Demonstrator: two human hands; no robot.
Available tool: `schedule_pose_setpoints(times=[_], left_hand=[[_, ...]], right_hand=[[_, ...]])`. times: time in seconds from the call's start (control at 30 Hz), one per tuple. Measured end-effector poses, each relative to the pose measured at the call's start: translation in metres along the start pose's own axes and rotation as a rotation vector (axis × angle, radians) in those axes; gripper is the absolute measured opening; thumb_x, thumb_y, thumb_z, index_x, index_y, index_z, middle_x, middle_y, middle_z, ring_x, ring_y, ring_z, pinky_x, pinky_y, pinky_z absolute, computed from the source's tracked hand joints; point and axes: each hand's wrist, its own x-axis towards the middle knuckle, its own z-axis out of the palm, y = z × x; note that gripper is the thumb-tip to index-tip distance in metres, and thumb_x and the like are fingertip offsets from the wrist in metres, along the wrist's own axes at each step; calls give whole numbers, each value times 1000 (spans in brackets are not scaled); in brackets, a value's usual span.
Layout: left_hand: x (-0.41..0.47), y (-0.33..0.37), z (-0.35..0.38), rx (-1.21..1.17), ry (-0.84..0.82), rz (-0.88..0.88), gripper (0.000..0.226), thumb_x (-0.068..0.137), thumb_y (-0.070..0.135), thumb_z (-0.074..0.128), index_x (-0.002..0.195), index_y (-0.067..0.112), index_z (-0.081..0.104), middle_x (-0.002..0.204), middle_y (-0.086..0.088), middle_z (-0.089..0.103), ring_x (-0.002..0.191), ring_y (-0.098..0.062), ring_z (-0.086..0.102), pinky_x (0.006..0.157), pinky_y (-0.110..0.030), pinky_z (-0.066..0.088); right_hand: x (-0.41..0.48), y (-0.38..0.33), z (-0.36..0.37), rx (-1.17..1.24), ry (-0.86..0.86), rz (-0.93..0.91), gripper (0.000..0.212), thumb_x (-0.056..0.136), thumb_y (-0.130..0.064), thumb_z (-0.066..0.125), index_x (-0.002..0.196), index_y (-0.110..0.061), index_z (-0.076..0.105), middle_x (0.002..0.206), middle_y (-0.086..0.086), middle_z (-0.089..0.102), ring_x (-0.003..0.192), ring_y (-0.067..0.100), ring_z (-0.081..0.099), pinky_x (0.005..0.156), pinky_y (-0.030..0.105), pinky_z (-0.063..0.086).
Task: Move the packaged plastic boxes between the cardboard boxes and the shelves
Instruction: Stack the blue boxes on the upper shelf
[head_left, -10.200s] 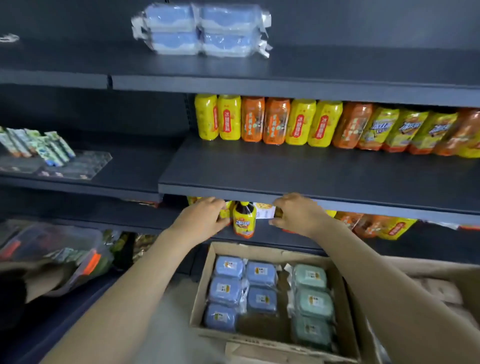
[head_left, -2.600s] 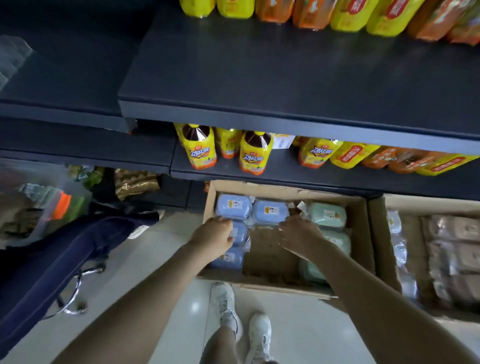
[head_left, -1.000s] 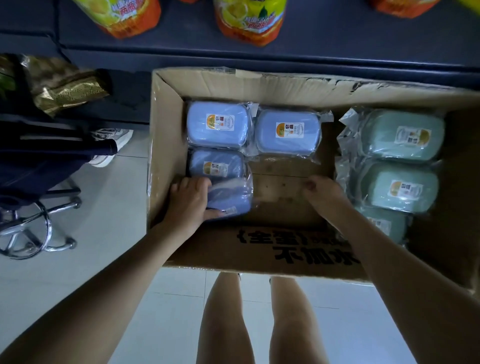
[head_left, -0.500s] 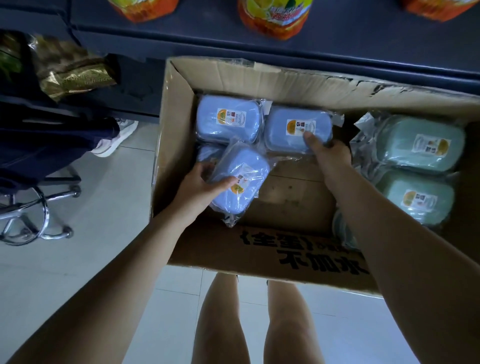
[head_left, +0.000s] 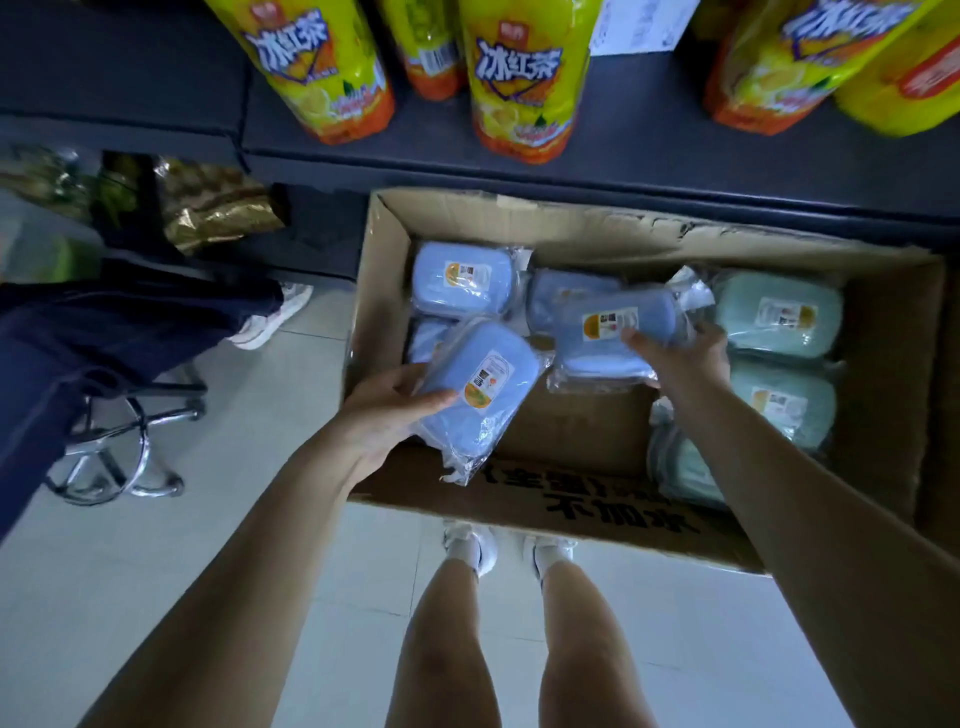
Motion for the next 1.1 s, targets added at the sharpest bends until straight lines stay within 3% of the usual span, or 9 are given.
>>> schedule_pose_setpoints(times=[0.2, 0.37, 0.47, 0.57, 0.67, 0.8, 1.0, 1.07, 1.1], left_hand=[[-58, 37, -2, -7, 119, 174, 49, 54, 3, 82, 100, 11, 65, 93, -4, 70, 85, -20, 65, 70, -26, 54], [-120, 73, -11, 4, 115, 285, 31, 67, 9, 79, 93, 17, 64, 78, 6, 71, 62, -8, 67, 48, -18, 49], [-162, 94, -23, -12, 83, 328, 33, 67, 15, 79, 95, 21, 62, 79, 12, 71, 65, -7, 67, 48, -18, 49], [-212, 127, -36, -43, 138, 392, 38, 79, 7, 72, 109, 18, 53, 100, 9, 64, 80, -11, 62, 48, -21, 48], [-265, 164, -50, 3, 147, 498, 31, 76, 7, 76, 100, 16, 58, 102, -3, 64, 81, -18, 63, 63, -31, 53], [-334, 219, -62, -5, 170, 639, 14, 83, 10, 68, 94, 17, 64, 99, -6, 67, 82, -21, 63, 74, -36, 49], [-415, 296, -60, -83, 167, 826, 36, 82, 13, 69, 115, 7, 58, 107, -9, 62, 81, -18, 62, 64, -30, 49], [-435, 317, -57, -126, 188, 889, 39, 82, 12, 71, 117, 8, 55, 109, -8, 61, 82, -17, 62, 66, -30, 50], [-444, 327, -56, -144, 198, 919, 39, 81, 12, 71, 117, 7, 55, 109, -9, 60, 83, -17, 62, 67, -29, 49]], right_hand=[[-55, -23, -44, -15, -39, -98, 78, 77, -52, 70, 138, -16, 39, 127, 11, 54, 95, 27, 55, 73, 33, 43], [-126, -47, -78, -43, 21, -182, 78, 77, -57, 68, 138, -15, 42, 123, 10, 56, 88, 24, 52, 73, 33, 44], [-176, -63, -93, 9, 50, -217, 78, 77, -60, 64, 136, -12, 45, 110, 8, 58, 81, 24, 52, 67, 32, 40], [-233, -86, -108, 42, 85, -262, 75, 76, -59, 66, 130, -9, 51, 105, 11, 59, 81, 26, 54, 63, 32, 39], [-290, -113, -125, 52, 99, -333, 73, 78, -59, 65, 126, -6, 54, 101, 10, 59, 75, 23, 57, 59, 31, 41], [-361, -161, -158, 81, 99, -460, 81, 75, -61, 67, 129, -3, 52, 110, 13, 61, 95, 28, 59, 76, 32, 47], [-462, -224, -218, 170, 217, -686, 80, 81, -48, 67, 126, 14, 45, 127, 30, 52, 115, 42, 52, 93, 48, 44], [-484, -241, -236, 179, 246, -741, 73, 81, -49, 67, 116, 14, 53, 115, 30, 57, 105, 41, 56, 86, 47, 46], [-491, -250, -245, 177, 251, -764, 62, 81, -50, 67, 96, 9, 60, 93, 27, 60, 87, 36, 60, 73, 43, 46]])
